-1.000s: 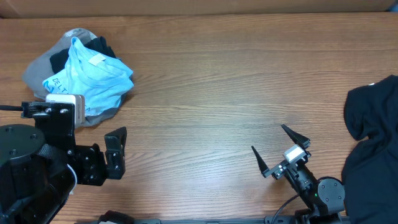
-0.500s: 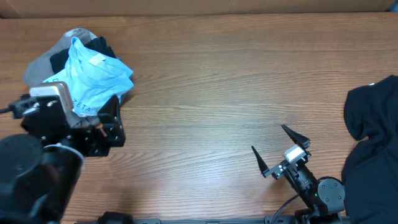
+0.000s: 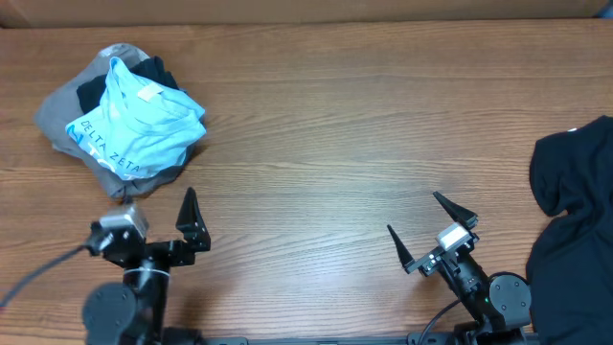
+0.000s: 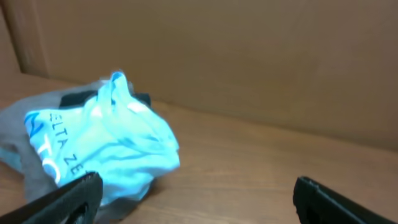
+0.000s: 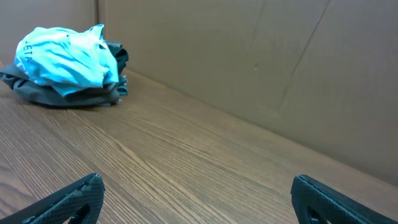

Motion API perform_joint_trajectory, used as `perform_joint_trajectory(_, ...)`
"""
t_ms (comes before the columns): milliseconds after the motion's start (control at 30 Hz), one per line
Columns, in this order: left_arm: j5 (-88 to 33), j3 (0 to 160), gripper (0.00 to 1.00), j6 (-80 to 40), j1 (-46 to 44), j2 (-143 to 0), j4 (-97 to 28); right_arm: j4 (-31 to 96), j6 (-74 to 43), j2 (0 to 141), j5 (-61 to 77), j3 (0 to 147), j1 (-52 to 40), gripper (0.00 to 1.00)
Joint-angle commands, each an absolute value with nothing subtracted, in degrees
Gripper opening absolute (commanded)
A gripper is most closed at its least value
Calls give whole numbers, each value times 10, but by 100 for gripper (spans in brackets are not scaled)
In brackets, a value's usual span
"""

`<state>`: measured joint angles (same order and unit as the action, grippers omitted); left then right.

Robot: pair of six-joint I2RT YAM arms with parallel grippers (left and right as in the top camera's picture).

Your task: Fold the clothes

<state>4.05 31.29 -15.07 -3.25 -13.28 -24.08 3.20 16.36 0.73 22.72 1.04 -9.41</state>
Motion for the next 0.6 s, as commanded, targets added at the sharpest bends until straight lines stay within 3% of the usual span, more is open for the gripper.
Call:
perform_joint_trajectory(0, 34, 220, 100, -157, -22, -77, -174, 30, 163, 2, 230, 5, -93, 100)
perform_joint_trajectory(333, 30, 25, 100, -248, -22, -2, -33, 30, 163, 2, 230, 5, -93, 100)
perform_joint_trajectory(567, 30, 3, 100, -271, -22, -3, -41, 30, 163, 2, 230, 5, -93, 100)
